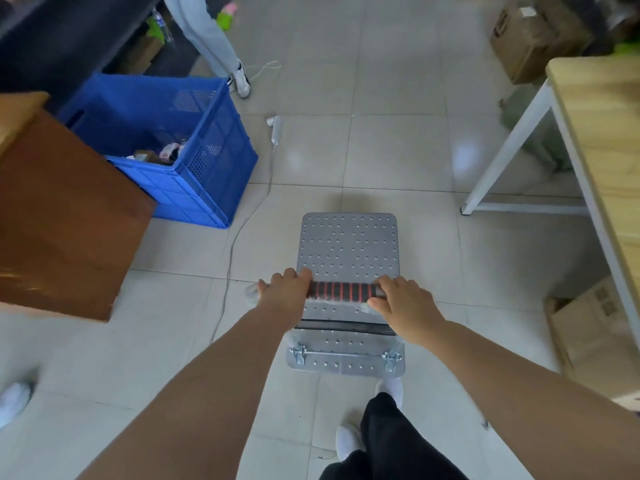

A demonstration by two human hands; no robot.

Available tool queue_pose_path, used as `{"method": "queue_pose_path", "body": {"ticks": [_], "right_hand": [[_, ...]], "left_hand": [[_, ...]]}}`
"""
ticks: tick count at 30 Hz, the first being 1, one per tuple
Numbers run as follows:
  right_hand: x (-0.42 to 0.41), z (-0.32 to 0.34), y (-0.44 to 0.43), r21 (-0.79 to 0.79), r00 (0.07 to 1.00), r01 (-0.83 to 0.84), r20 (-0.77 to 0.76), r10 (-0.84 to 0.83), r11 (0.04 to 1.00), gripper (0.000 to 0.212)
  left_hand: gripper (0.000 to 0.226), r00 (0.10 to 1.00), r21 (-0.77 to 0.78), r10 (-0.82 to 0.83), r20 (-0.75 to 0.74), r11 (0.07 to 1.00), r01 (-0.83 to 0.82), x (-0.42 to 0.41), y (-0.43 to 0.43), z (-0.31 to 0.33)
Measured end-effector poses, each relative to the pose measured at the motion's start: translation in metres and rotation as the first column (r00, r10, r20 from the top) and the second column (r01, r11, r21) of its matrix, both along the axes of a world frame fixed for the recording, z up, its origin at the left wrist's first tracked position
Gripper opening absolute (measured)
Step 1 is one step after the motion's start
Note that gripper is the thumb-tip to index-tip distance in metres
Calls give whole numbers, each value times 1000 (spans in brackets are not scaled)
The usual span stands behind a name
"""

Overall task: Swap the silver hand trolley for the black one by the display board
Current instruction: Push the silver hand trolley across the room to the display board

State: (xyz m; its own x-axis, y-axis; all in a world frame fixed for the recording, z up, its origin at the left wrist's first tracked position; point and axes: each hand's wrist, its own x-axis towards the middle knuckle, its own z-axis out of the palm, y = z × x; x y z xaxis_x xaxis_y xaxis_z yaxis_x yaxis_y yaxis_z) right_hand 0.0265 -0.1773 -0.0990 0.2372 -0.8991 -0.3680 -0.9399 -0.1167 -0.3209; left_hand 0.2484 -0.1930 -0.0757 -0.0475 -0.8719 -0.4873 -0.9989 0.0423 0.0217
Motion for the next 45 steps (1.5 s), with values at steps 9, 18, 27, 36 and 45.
{"method": "queue_pose_path", "body": {"ticks": [9,18,27,36,45], "right_hand": [[3,4,-71,-71,997,-4,-75,-1,997,40],[12,15,-173,20,988,64,-140,-60,998,40],[48,15,-269,36,979,169,-124,-163,985,42],[39,1,-385,-6,984,175,-22,-175,985,42],[-12,5,-511,-10,990,144,-5,-144,990,35]], "left_hand": [[42,952,-15,-6,-305,1000,2,7,-72,-11],[35,941,-128,-135,-310,987,99,15,-173,-22],[33,946,-85,-224,-233,974,210,45,-297,-16],[35,976,4,-166,-139,986,168,36,-422,-8],[30,980,15,-100,-172,994,104,-12,-531,-7]]}}
